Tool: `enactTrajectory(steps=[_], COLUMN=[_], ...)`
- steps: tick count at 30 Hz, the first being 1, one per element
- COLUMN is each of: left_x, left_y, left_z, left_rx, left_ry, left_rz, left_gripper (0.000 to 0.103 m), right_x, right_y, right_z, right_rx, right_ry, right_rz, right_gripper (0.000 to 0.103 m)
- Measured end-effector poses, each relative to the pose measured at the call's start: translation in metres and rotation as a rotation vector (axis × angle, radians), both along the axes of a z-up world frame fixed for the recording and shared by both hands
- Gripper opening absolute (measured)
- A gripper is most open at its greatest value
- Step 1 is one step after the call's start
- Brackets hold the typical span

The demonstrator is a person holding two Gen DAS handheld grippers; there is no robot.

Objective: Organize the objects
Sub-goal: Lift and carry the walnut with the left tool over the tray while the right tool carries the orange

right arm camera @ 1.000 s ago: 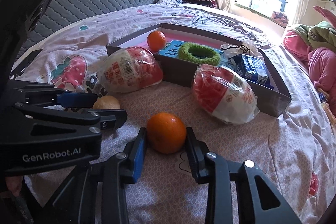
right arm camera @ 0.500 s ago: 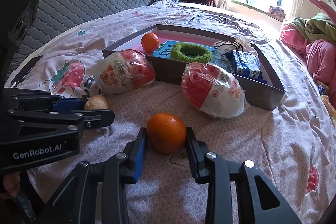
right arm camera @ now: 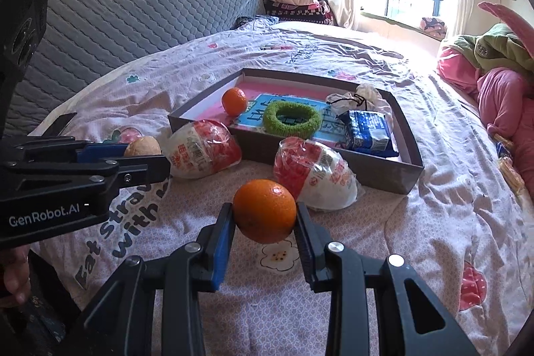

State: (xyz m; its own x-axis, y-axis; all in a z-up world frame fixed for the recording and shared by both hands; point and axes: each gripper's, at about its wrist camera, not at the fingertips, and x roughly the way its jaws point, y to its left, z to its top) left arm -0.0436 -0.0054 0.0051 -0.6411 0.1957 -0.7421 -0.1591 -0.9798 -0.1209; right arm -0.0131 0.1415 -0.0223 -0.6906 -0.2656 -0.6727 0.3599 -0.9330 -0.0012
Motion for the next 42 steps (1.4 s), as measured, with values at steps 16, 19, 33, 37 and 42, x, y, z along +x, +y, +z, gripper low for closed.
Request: enactTrajectory(steps=[16, 19, 33, 37, 42], left_x=[-0.012, -0.017, -0.052, -0.066, -0.086], left_y=[-0.005, -0.007, -0.01, -0.01, -0.009], left_z=[0.034, 0.039, 0.054, 0.06, 0.066], left_rx=[-0.016, -0.015, -0.033, -0.031, -0.039], left_ry=[0.088, 0.1, 0.127, 0.141, 0.157], left_rz=[0.036, 0.041, 0.058, 0.063, 0.065], left_gripper=[0.033, 0.033, 0.033, 0.033, 0.033], right_x=[-0.01, -0.014, -0.037, -0.049, -0.067], right_y=[0.006, 0.004, 0.011, 0.013, 0.017], right_z=[0.037, 0.043, 0.067, 0.076, 0.085], right_rx=[-0.012, -0.011, -0.024, -0.026, -0.029], right_ry=[0.068, 0.083, 0.144, 0.166, 0.184], right_rz=[-0.028, -0.029, -0.032, -0.028, -0.031], right_gripper=[0.036, 0.036, 0.036, 0.036, 0.036])
